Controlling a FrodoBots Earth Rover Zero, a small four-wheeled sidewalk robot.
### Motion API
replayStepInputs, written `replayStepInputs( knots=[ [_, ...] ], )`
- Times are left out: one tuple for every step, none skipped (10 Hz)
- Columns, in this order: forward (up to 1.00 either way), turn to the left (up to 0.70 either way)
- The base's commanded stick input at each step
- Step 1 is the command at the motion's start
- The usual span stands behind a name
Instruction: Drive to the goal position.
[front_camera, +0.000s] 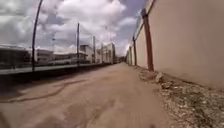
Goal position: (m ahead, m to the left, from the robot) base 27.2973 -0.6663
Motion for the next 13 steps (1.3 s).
replayStepInputs(
  knots=[
    [0.85,0.00],
    [0.85,0.00],
    [0.85,0.00],
    [0.85,0.00],
    [0.85,0.00],
    [0.85,0.00],
    [0.85,0.00],
    [0.85,0.00],
    [0.85,-0.24],
    [0.85,-0.34],
    [0.85,-0.34],
    [0.85,-0.34],
    [0.85,-0.34]
  ],
)
